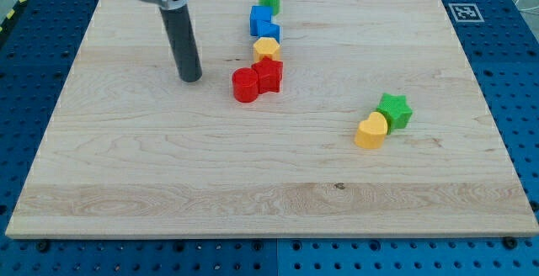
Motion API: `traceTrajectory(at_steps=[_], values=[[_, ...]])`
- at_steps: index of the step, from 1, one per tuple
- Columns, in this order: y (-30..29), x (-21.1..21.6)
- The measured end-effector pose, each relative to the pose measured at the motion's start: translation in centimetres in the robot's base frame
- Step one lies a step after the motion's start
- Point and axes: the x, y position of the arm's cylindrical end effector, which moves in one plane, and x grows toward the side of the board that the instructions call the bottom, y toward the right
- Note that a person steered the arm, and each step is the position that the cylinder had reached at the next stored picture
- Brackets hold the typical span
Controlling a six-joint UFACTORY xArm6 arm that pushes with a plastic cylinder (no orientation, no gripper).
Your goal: Slide the red circle towards the bottom of the red star
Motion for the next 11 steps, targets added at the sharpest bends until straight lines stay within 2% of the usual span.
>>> traceTrajectory(at_steps=[1,3,4,5,6,7,8,9,11], values=[[5.5,0.2],[7.2,0.6],[7.0,2.8],[6.7,7.9],[6.6,9.8],[3.1,9.8],[2.5,14.5],[7.2,18.0],[9.5,11.7]])
